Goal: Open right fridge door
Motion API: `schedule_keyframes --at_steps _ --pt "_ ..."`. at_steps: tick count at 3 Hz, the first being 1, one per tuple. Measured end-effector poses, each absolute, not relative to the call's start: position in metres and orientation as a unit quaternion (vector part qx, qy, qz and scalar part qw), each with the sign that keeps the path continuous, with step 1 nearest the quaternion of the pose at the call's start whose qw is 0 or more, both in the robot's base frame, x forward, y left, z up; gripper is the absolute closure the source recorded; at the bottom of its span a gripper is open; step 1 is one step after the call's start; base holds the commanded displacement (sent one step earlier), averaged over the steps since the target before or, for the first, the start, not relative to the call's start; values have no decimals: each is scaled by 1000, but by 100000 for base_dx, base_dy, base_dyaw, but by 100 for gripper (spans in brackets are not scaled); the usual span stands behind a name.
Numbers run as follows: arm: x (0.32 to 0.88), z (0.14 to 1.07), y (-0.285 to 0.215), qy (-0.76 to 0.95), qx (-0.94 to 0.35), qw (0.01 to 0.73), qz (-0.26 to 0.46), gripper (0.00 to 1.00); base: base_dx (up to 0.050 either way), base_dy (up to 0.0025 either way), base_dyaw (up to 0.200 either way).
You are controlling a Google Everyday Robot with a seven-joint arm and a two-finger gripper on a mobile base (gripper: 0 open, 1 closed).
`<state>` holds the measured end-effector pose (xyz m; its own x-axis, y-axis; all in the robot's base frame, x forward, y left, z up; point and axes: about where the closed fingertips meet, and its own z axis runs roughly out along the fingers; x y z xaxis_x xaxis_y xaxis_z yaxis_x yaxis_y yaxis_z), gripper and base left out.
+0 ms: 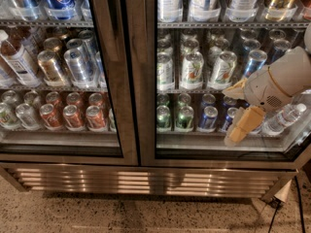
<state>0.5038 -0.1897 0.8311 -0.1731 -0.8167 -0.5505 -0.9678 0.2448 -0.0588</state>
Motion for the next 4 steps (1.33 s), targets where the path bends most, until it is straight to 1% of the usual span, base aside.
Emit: schedule_keyframes --at_steps 1,2,3,4 --pt "502 835 -185 759 -577 251 166 0 0 0 0" --pt "481 836 -177 747 -569 274 209 0 0 0 0" --pt "446 838 -181 730 -566 304 233 0 0 0 0" --pt "446 838 -181 730 -566 304 233 0 0 0 0"
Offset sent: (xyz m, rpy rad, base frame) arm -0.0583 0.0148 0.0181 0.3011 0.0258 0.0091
